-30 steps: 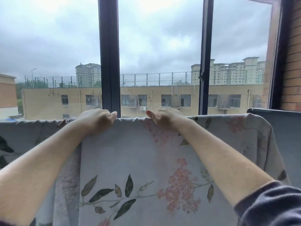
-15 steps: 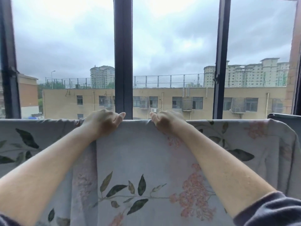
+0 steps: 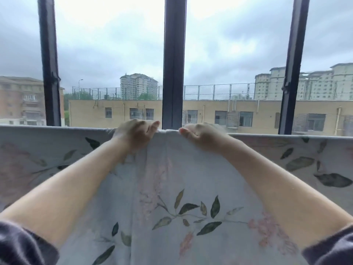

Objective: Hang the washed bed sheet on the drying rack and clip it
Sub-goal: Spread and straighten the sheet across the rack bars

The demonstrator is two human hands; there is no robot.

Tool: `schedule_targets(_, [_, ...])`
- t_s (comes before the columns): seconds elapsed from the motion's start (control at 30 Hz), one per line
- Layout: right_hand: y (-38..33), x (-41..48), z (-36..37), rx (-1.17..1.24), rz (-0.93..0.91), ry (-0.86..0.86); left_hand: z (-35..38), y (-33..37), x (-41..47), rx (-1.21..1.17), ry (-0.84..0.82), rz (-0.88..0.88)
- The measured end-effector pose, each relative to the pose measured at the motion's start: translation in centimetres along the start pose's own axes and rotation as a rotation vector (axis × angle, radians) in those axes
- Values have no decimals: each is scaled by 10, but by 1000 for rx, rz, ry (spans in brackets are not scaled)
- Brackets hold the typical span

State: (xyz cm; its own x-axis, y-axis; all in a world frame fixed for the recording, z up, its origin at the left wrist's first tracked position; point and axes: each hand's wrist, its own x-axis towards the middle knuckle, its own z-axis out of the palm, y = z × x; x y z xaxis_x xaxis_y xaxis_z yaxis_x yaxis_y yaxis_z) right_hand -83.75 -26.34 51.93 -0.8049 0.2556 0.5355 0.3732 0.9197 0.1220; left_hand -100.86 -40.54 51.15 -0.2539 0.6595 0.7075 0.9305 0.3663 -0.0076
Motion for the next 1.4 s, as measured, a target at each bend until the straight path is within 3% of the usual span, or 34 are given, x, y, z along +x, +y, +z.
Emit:
schedule_targets(0.1, [-33, 23, 9, 107, -59, 41, -7, -34, 5, -259, -99, 97])
schedule_targets(0.23, [-40, 34, 12, 385, -47, 116, -21, -101, -9, -315, -170, 131])
schedule_targets(0.43, [-44, 40, 14, 441, 96, 98, -29, -120, -10, -312, -8, 198])
schedule_targets(0.53, [-41, 42, 14, 394, 191, 134, -28, -128, -3, -322, 47, 25])
schedule_targets(0.67, [-33, 47, 10, 425, 327, 243, -38, -161, 5, -431, 124, -370])
schedule_targets(0.77, [-28, 53, 11, 390, 416, 173, -44, -178, 11, -301, -52, -542])
schedule_targets(0.87, [-35, 55, 8, 402, 462, -107, -46, -175, 11, -59, -382, -496])
schedule_targets(0.93, [-37, 54, 6, 454, 462, -174, -46, -173, 12, -73, -474, -477])
schedule_targets(1.03, [-33, 46, 7, 326, 364, -143, -40, -176, 7, -156, -294, -322])
schedule_targets(1.1, [-32, 37, 9, 239, 266, -95, -35, -180, -4, -189, -107, -93])
schedule_targets(1.2, [-34, 30, 10, 202, 194, -13, -35, -179, -26, -87, 5, 160])
schedule_targets(1.3, [-59, 33, 14, 149, 111, 74, -36, -170, -39, 61, 67, 194])
schedule_targets(1.4, [-104, 42, 22, 70, 0, 86, -37, -174, -42, -9, 58, 237])
